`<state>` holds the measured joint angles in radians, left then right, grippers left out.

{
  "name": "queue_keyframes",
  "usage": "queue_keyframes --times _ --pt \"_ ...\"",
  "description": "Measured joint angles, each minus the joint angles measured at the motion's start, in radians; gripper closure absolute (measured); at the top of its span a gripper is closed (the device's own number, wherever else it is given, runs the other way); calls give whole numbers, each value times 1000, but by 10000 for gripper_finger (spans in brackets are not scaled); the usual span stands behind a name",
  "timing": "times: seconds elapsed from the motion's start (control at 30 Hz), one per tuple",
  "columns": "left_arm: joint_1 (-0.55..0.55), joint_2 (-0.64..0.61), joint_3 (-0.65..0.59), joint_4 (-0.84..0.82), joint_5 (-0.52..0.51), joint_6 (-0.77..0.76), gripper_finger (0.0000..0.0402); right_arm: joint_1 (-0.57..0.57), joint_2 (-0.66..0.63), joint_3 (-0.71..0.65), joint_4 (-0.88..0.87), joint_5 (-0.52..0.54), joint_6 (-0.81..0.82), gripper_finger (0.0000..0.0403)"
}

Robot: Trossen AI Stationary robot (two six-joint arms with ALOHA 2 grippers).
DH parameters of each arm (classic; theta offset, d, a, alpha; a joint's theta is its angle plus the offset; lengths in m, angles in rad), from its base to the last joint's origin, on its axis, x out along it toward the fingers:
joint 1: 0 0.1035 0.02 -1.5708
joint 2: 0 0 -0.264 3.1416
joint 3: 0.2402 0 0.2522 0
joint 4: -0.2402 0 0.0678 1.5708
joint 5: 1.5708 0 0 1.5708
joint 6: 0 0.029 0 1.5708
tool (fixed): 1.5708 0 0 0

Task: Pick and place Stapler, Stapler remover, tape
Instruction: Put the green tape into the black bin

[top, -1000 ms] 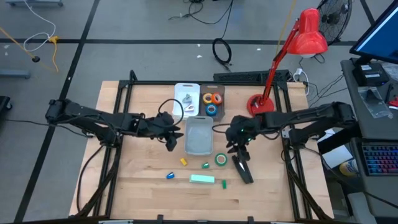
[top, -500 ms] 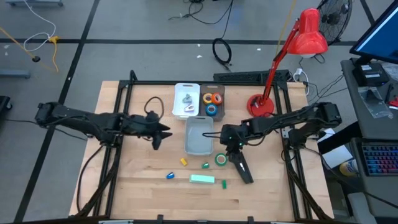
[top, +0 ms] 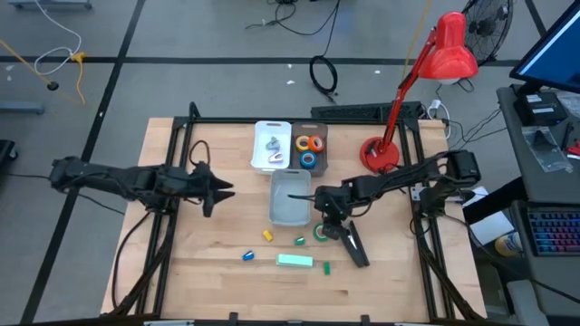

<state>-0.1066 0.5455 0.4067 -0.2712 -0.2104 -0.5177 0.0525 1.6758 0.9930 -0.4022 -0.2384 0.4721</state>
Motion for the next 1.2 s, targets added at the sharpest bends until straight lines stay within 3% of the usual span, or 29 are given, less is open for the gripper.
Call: queue_keyframes --times 0.43,0.97,1.2 --pt "0 -196 -53 -113 -1 -17 236 2 29 -1 -4 32 39 284" --pt "0 -207 -53 -153 -1 -31 236 7 27 -38 21 55 82 364" --pt "0 -207 -53 -152 0 -35 236 -16 20 -39 84 52 149 358"
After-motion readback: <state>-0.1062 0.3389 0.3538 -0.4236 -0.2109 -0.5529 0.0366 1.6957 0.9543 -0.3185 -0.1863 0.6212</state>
